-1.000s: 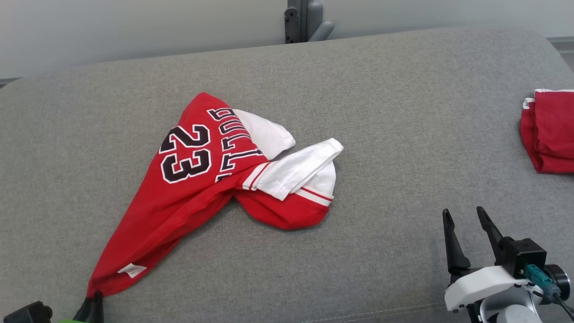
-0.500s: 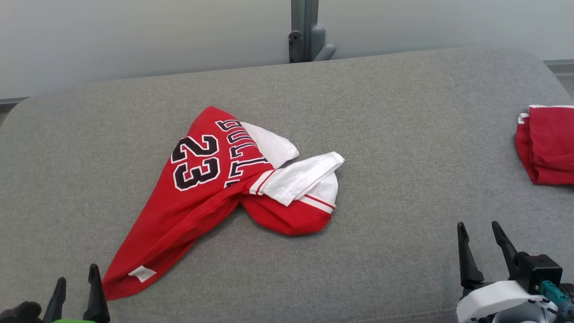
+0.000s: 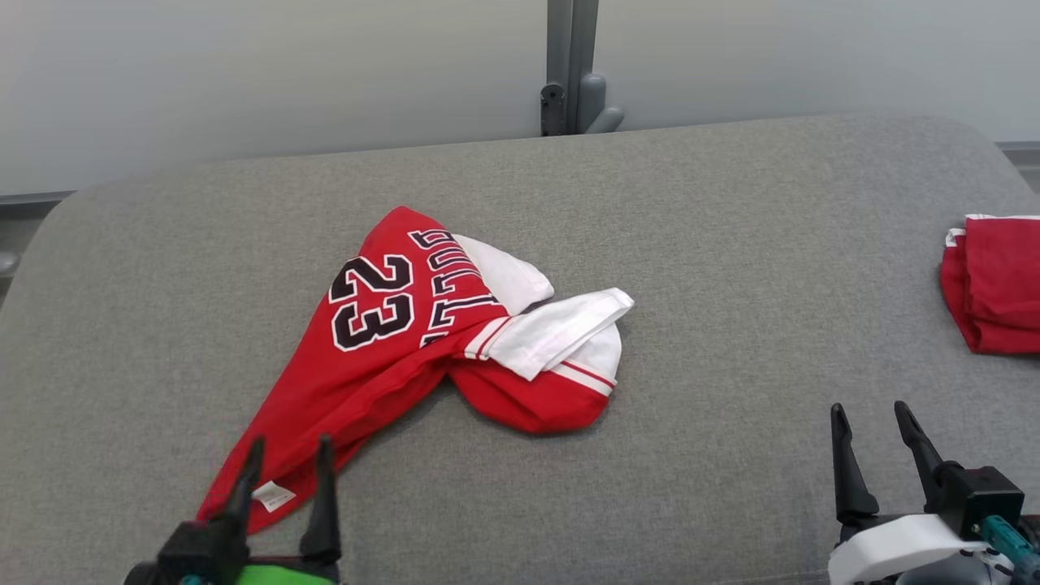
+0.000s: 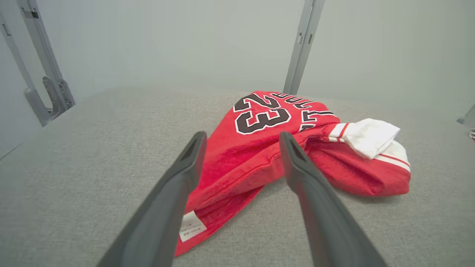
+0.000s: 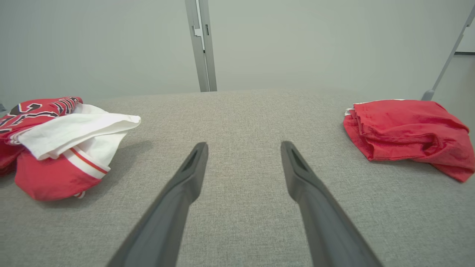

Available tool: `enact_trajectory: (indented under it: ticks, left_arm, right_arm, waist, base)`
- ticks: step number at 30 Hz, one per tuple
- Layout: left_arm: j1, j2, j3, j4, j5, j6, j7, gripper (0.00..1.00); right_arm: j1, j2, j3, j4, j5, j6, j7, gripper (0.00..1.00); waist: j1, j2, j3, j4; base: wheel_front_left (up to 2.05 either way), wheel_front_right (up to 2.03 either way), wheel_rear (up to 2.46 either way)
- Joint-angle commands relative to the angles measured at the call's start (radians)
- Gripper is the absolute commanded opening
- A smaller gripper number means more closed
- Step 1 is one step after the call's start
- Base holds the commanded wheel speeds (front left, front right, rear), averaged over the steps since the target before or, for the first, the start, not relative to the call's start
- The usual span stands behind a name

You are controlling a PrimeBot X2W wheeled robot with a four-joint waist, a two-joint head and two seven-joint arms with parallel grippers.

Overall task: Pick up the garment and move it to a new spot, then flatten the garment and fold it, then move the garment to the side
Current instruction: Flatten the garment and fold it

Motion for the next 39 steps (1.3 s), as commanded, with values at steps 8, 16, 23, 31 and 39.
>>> enact_trajectory:
  ticks: [8, 16, 23, 31, 39]
  left_arm:
    - [-0.305, -0.087, -0.200, 0.186, 0.120, -0.122, 0.050, 1.00]
    - [-0.498, -0.120, -0.296, 0.385, 0.183, -0.158, 0.152, 1.00]
    - [-0.583, -0.112, -0.315, 0.554, 0.236, -0.108, 0.166, 1.00]
    - [-0.626, -0.112, -0.318, 0.669, 0.262, -0.053, 0.130, 0.89]
    - [-0.658, -0.120, -0.327, 0.734, 0.263, -0.039, 0.101, 0.00]
  right_arm:
    - [-0.059, 0.002, 0.033, 0.000, 0.010, -0.001, -0.003, 1.00]
    - [-0.084, 0.006, 0.037, 0.010, 0.027, -0.001, -0.003, 1.00]
    - [-0.091, 0.009, 0.037, 0.020, 0.047, -0.001, -0.003, 1.00]
    - [-0.087, 0.010, 0.040, 0.030, 0.063, -0.001, -0.003, 1.00]
    - [-0.094, 0.009, 0.046, 0.033, 0.059, -0.001, -0.003, 1.00]
  waist:
    - [0.0000, 0.0092, 0.084, -0.128]
    - [0.0000, 0.0092, 0.128, -0.221]
    - [0.0000, 0.0092, 0.139, -0.274]
    - [0.0000, 0.0092, 0.129, -0.273]
    - [0.0000, 0.0092, 0.123, -0.261]
  base:
    - [0.00, 0.00, 0.00]
    - [0.00, 0.00, 0.00]
    - [0.00, 0.00, 0.00]
    - [0.00, 0.00, 0.00]
    - [0.00, 0.00, 0.00]
